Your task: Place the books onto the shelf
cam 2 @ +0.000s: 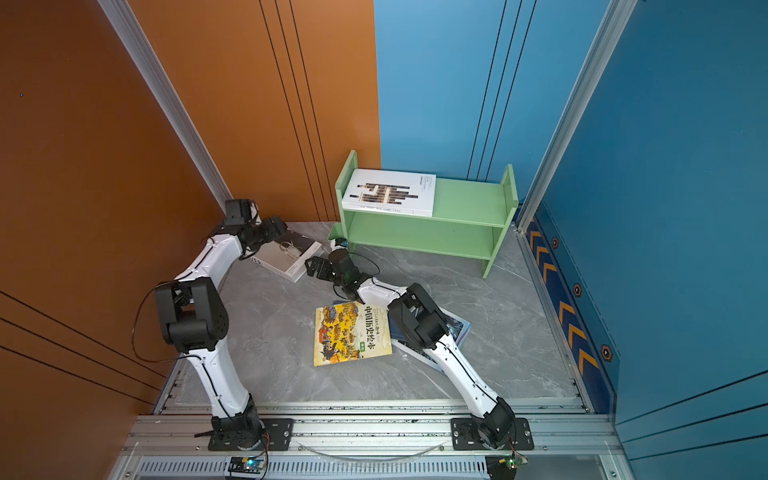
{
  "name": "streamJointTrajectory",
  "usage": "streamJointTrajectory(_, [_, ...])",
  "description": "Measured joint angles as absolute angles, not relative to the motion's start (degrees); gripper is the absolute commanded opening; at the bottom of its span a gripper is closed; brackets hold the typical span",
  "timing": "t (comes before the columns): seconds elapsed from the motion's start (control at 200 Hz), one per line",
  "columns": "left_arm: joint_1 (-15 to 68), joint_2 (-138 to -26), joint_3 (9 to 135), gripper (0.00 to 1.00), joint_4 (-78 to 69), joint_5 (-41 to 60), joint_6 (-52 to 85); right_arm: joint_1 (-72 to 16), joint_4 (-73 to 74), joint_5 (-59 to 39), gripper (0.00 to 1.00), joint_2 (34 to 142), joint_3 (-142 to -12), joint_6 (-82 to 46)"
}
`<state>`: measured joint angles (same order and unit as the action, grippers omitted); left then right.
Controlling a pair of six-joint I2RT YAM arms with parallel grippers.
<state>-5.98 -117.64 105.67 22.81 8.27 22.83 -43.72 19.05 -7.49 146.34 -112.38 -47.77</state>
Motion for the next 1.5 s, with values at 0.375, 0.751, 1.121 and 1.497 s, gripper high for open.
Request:
streamJointTrajectory(0.375, [-1.89, -144.33, 137.88, 0.96, 36.80, 2.68, 17.26, -42.72, 18.65, -7.29, 1.00, 121.99, -91.72, -40.88])
streamJointTrajectory(0.751, [2.48, -147.98, 139.92, 0.99, 31.00, 3.75, 23.64, -44.80, 9.98, -1.13, 1.00, 107.28, -79.40, -35.48])
streamJointTrajectory(1.121, [3.79, -151.52, 140.09, 1.00, 25.23, 0.47, 34.70, -47.42, 4.89, 8.10, 1.00, 98.04, -75.85, -32.77])
streamJointTrajectory(1.497, [3.20, -142.74, 124.20, 0.99, 25.28, -6.48, 38.92, -47.57, 3.53, 10.81, 1.00, 96.73, -73.21, -32.77])
